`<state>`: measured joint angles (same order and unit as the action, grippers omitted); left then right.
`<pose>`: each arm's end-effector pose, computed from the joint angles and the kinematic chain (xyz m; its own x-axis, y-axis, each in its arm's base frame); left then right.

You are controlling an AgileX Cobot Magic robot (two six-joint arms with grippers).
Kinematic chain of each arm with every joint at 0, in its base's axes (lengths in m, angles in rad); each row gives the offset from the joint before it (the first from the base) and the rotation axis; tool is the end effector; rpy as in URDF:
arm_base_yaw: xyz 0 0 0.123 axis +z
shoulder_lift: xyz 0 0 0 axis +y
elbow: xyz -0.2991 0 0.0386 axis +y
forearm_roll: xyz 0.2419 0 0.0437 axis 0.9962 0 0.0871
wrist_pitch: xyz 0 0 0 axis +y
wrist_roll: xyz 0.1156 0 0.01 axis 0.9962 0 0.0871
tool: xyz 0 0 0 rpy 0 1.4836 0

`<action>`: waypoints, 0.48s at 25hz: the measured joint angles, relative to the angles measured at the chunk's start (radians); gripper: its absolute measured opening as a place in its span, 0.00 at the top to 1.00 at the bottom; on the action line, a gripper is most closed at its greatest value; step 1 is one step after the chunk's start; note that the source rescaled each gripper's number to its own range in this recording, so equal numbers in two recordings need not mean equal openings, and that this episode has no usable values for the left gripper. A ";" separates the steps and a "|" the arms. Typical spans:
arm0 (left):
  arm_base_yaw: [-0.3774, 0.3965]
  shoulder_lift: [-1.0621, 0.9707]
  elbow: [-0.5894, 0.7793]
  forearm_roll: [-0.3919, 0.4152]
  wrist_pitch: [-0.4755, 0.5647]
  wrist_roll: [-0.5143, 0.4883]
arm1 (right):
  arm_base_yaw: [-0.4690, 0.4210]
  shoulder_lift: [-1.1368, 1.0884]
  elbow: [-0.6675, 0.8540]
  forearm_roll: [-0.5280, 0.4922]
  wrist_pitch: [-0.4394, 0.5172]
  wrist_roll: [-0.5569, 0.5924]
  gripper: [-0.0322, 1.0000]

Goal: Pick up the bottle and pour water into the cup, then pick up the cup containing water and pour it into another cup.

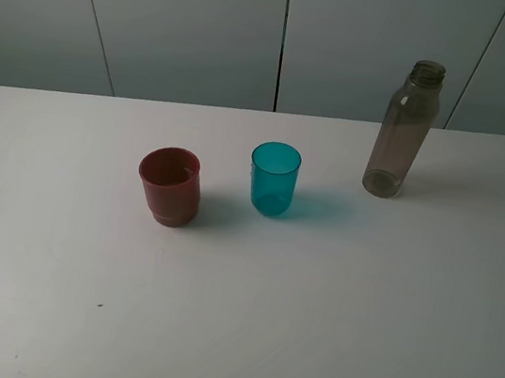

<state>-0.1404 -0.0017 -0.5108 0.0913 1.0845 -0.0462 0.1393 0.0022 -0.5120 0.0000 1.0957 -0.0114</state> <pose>-0.0060 0.0103 0.2640 -0.4602 0.0616 -0.8857 0.0672 0.9971 0.0344 -0.0073 -0.0010 0.2629 -0.4720 -0.0777 -0.8781 -0.1442 0.9895 -0.0100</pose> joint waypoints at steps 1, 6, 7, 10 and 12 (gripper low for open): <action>0.000 0.000 0.000 0.000 0.000 0.000 | 0.000 0.000 0.000 -0.008 0.002 0.002 0.00; 0.000 0.000 0.000 0.000 0.000 0.000 | -0.056 -0.003 0.000 -0.013 0.000 0.011 0.00; 0.000 0.000 0.000 0.000 0.000 0.000 | -0.085 -0.002 0.000 -0.013 0.000 0.011 0.00; 0.000 0.000 0.000 0.000 0.000 0.000 | -0.157 -0.002 0.000 0.000 0.000 0.011 0.00; 0.000 0.000 0.000 0.000 0.000 0.000 | -0.176 -0.002 0.000 0.025 0.000 0.004 0.00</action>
<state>-0.1404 -0.0017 -0.5108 0.0913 1.0845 -0.0462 -0.0366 -0.0001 -0.5123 0.0252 1.0953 -0.0071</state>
